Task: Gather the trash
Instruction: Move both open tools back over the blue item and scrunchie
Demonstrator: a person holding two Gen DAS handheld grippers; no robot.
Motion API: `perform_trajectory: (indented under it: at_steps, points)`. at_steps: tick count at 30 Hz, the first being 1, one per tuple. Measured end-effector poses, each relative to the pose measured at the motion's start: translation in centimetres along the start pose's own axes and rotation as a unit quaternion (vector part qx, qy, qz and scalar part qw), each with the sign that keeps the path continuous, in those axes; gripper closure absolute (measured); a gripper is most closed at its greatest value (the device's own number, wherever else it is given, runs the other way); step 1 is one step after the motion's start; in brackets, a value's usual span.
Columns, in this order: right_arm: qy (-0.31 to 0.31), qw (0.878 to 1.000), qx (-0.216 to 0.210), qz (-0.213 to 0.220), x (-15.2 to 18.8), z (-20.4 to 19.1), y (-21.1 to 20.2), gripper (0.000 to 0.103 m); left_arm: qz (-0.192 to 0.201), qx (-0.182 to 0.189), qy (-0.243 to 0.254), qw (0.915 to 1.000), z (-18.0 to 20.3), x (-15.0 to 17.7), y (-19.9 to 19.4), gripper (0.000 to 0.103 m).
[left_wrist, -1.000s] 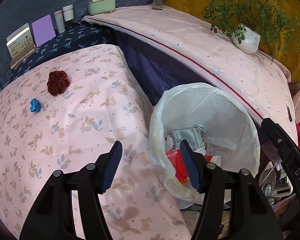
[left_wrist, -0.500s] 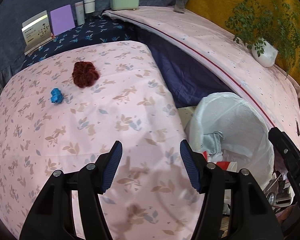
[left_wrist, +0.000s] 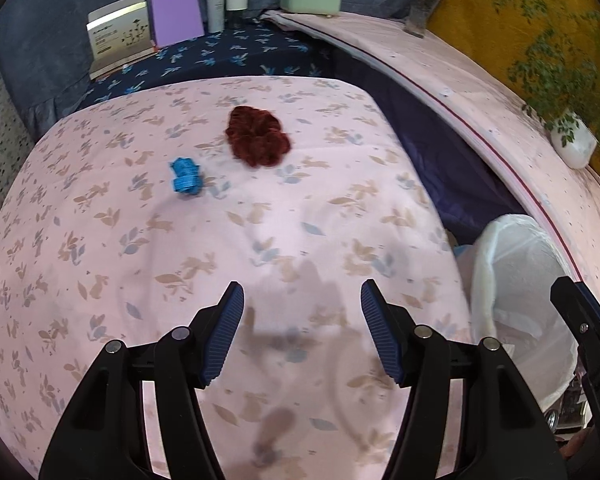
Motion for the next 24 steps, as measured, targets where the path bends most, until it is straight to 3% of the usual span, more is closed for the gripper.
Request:
perform_trajectory:
  at_steps: [13, 24]
  points:
    - [-0.032, 0.998, -0.031, -0.036, 0.1, -6.6, 5.7, 0.052, -0.011, -0.033, -0.048, 0.9983, -7.5, -2.6, 4.0, 0.042]
    - [-0.040, 0.995, -0.062, -0.066, -1.0, -11.6, 11.9, 0.052, -0.022, -0.017, -0.076, 0.9968, -10.2, -5.6, 7.8, 0.042]
Point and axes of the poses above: each gripper's, at about its wrist camera, not at the fingertips, and y roughly the way its jaws point, z to its right, x to its underside, the point moved 8 cm from there along y, roughly the way its jaws point, and after that the axes turned 5 degrees about -x, right-handed, at the moved point
